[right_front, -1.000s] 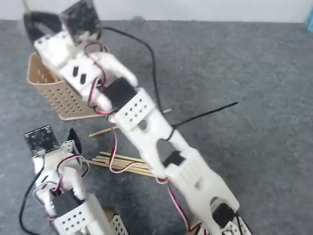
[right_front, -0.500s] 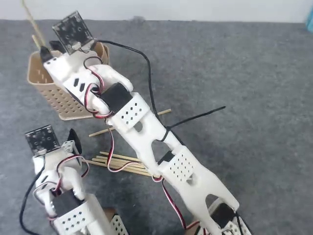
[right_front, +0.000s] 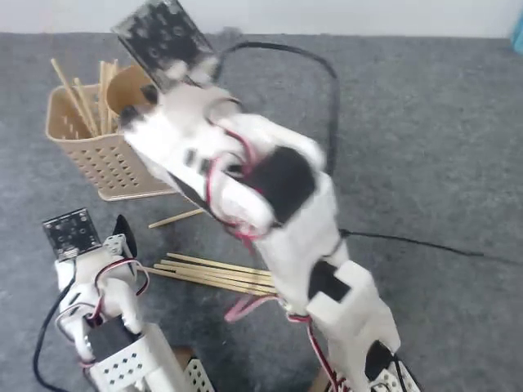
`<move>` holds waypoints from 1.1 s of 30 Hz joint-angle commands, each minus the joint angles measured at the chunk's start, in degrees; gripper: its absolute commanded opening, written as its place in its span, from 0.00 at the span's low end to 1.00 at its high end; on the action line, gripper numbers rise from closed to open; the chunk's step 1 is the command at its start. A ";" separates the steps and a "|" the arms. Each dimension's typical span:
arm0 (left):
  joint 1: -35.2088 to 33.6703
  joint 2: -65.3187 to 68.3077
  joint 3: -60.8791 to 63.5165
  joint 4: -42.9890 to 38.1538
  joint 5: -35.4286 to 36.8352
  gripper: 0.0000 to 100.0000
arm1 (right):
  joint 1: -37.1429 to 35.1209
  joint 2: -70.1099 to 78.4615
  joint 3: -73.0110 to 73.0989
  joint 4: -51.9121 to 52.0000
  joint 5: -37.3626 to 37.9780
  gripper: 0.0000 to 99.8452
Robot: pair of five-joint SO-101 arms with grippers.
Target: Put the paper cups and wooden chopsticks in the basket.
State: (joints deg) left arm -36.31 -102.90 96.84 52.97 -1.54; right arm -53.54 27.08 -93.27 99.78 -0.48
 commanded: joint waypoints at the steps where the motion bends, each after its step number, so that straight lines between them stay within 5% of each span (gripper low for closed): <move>1: 0.00 0.62 -0.22 -0.09 -0.53 0.24 | 5.49 -7.52 1.14 3.56 0.26 0.11; 18: -0.18 0.62 -0.22 -0.09 -0.62 0.24 | 9.01 -33.54 76.57 -7.16 11.34 0.11; 33: -0.26 0.62 -0.22 -0.09 -0.62 0.24 | 19.38 -29.85 111.12 -49.98 25.76 0.12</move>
State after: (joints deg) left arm -36.31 -102.64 96.84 52.97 -1.54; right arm -36.40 -2.90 17.93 54.68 22.90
